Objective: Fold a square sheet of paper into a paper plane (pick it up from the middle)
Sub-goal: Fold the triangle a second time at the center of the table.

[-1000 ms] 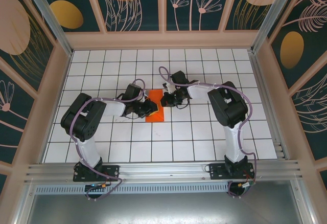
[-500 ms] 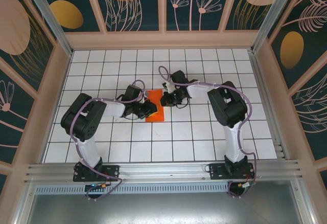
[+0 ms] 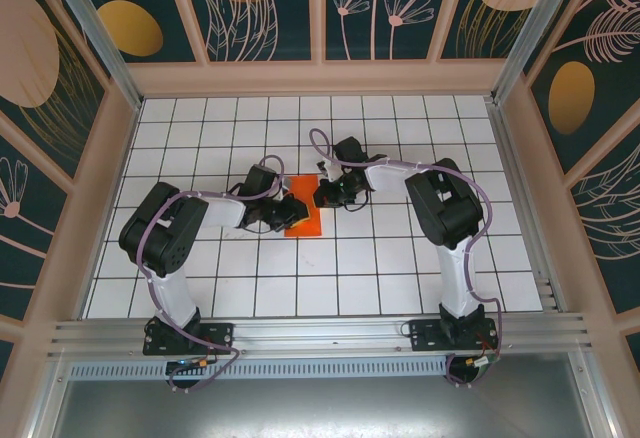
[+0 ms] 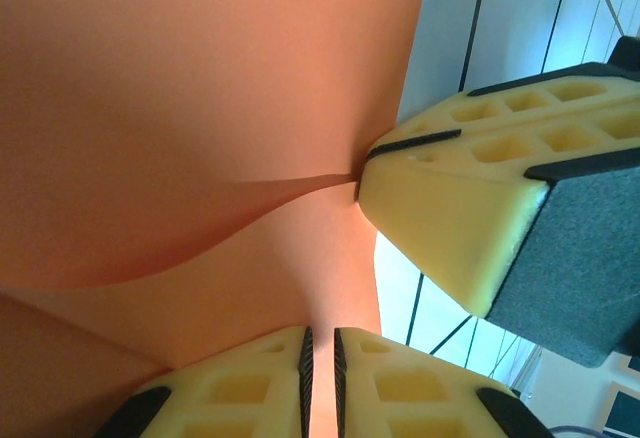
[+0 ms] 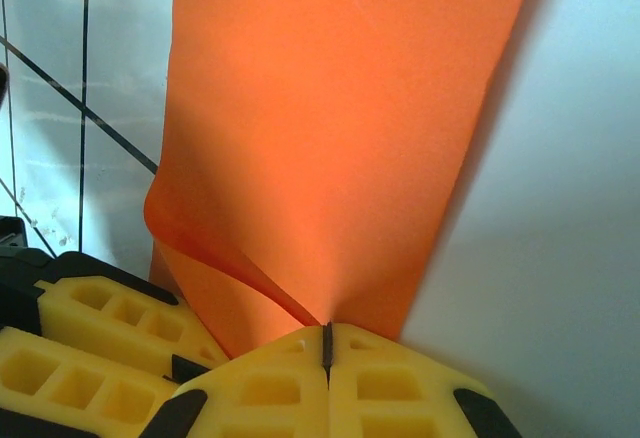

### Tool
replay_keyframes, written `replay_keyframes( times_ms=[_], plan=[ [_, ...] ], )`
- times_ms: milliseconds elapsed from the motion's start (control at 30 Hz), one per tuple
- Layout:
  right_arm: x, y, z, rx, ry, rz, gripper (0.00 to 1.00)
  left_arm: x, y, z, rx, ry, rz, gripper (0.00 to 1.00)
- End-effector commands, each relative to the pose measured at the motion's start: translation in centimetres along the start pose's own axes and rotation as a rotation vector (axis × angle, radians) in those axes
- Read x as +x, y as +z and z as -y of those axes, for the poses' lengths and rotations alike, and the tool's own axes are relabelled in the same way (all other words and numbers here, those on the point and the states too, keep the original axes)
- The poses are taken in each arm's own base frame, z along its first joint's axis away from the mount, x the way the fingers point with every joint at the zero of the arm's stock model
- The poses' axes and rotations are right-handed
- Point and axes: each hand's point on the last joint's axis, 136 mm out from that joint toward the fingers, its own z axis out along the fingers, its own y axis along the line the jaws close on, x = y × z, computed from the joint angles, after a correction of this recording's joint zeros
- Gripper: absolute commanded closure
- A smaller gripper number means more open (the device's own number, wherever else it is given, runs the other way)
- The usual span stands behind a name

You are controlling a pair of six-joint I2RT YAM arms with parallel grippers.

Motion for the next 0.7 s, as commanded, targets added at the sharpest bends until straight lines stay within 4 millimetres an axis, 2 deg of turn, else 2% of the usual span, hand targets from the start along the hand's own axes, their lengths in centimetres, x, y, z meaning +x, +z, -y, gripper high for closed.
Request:
replay_keyframes(
  times_ms=[0,500,667],
  plan=[
    [-0.1,0.4,0.9,0.031,-0.018,-0.009,1.00,-0.7,-0.3,0.3,-0.017,0.022,0.017,0.83],
    [-0.6,0.1,0.6,0.038,-0.017,-0.007,1.00,1.1,-0.1,-3.8,-0.127,-0.105,0.006,0.89],
    [-1.9,-1.3,-1.0,0.020,-0.001,0.034,0.88,1.7,-0.4,-5.5,-0.175,-0.148,0.027,0.91]
  ],
)
